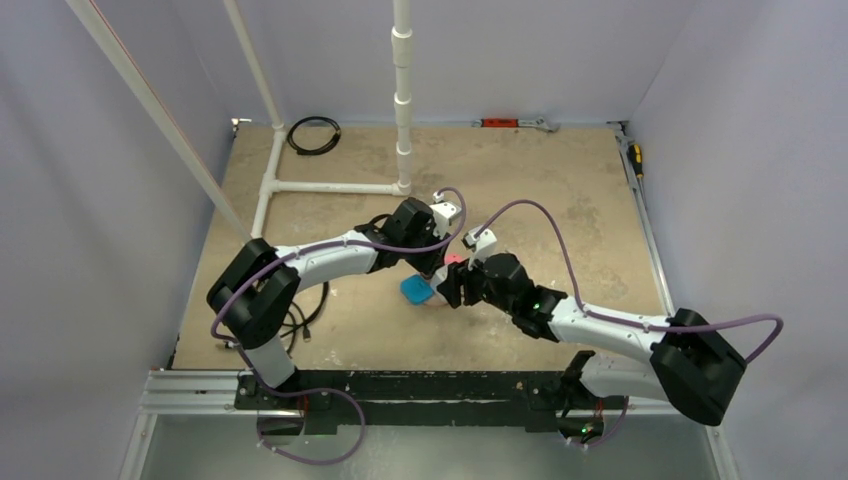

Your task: Pull the plug off the socket

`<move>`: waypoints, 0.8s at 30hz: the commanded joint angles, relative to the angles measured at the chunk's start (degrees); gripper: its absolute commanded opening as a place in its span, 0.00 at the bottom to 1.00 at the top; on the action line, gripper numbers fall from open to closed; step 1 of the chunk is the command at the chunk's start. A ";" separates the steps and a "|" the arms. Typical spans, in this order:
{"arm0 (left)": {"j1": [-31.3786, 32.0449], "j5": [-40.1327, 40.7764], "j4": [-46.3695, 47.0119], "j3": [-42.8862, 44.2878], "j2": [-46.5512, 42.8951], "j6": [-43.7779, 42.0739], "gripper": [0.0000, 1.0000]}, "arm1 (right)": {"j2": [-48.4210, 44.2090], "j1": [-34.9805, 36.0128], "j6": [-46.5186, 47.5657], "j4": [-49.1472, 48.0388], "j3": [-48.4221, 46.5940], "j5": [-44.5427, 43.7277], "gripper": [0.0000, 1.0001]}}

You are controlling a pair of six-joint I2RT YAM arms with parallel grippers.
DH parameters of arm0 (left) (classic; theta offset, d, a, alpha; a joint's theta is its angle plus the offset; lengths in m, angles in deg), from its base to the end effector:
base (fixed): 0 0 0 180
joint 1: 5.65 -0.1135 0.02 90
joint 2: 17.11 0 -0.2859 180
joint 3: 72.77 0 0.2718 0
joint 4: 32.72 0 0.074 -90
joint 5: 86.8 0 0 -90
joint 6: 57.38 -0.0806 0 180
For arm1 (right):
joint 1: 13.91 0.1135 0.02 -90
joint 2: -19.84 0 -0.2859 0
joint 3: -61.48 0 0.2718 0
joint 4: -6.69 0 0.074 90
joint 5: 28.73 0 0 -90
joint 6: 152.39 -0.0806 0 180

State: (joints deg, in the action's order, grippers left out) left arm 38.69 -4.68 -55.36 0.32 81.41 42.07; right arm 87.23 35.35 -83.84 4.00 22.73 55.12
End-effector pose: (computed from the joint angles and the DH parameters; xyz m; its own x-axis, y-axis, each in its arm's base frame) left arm 0.2860 -0.2949 0.1651 -0.6493 0.4071 -0.6424 0.6602 0.7210 -0.2103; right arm 0.1940 0.2120 0.1797 -0.5183 -0.0446 -0.8540 -0.5382 0.7931 0.2852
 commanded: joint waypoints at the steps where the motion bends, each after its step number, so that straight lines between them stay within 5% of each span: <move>1: 0.31 4.63 -12.52 -3.69 5.06 -0.31 0.00 | -1.51 -1.18 -2.24 -1.73 0.10 -3.25 0.00; 12: 0.31 4.54 -12.62 -3.33 8.31 0.13 0.00 | -7.40 5.02 -0.76 1.65 0.15 -17.76 0.00; 24: 0.38 4.79 -12.42 -3.18 9.47 0.39 0.00 | 1.68 18.77 1.65 6.60 -6.42 -35.34 0.00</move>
State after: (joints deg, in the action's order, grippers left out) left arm 39.80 -7.54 -54.25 1.52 83.97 42.49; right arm 86.75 50.23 -82.64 11.08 21.29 30.18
